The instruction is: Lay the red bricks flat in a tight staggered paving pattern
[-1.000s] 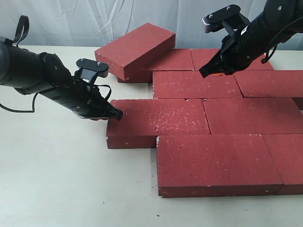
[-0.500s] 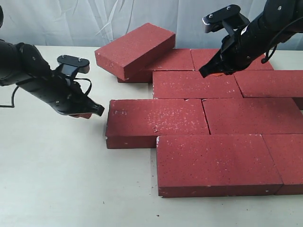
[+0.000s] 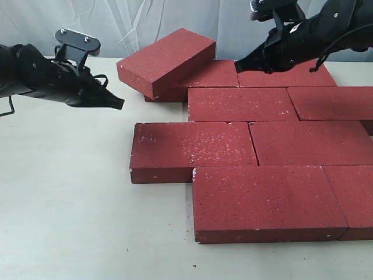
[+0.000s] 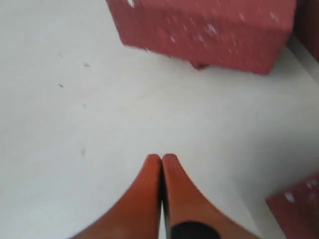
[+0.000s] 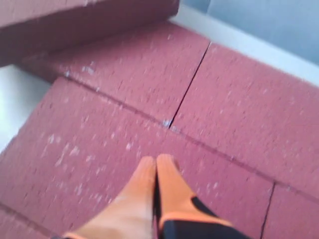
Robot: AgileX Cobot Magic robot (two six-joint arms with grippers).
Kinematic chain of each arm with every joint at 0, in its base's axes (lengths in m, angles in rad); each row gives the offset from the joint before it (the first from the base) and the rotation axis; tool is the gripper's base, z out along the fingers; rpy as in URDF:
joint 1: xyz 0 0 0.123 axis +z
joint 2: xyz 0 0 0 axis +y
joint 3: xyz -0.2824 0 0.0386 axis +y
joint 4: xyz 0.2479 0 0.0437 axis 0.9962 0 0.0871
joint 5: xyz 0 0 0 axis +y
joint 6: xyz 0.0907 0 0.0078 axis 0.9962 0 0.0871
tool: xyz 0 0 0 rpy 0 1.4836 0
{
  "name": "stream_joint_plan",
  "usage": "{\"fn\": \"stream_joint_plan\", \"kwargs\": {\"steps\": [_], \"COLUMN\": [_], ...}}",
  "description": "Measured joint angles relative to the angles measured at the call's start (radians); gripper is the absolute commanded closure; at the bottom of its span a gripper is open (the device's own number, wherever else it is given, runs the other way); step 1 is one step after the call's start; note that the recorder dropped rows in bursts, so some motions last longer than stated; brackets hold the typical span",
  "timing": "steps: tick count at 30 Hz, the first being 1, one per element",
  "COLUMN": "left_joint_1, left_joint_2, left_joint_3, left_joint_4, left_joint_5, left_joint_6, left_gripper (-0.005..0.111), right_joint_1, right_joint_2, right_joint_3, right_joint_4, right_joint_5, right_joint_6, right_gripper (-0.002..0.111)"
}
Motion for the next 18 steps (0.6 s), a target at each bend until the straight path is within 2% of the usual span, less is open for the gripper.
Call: {"fn": "stream_joint_plan", "kwargs": {"steps": [4, 7, 9, 12, 13, 14, 18], "left_joint_1": [0.0, 0.002, 0.005, 0.039, 0.045, 0.047, 0.045], "left_joint_2": [0.002, 0.009, 0.021, 0.069, 0.082, 0.111, 0.167], "left_joint_3": [0.0, -0.01, -0.031, -0.123, -0.139, -0.173, -0.241], "left_joint_4": [0.019, 0.053, 0.065, 0.064, 0.064, 0.064, 0.061], "left_joint_5": [-0.135, -0.156, -0.15, 0.007, 0.04, 0.083, 0.11], "left_joint_6": [0.0, 0.0, 0.0, 0.0, 0.0, 0.0, 0.0], "left_gripper": [0.107, 0.107, 0.107, 0.107, 0.107, 0.107, 0.107], "right_joint_1": [0.015, 0.016, 0.016, 0.006, 0.006, 0.004, 0.002], "right_joint_2": [0.047, 0.133, 0.224, 0.49, 0.531, 0.628, 0.836], "right_joint_3": [-0.047, -0.236, -0.424, -0.887, -0.956, -1.112, -1.432], "right_joint_4": [0.013, 0.015, 0.018, -0.045, -0.075, -0.138, -0.249], "right_joint_5": [-0.14, -0.039, 0.087, 0.287, 0.3, 0.319, 0.329], "right_joint_6": [-0.026, -0.035, -0.03, 0.079, 0.104, 0.174, 0.29], "right_gripper": [0.109, 0.109, 0.109, 0.109, 0.109, 0.109, 0.109]}}
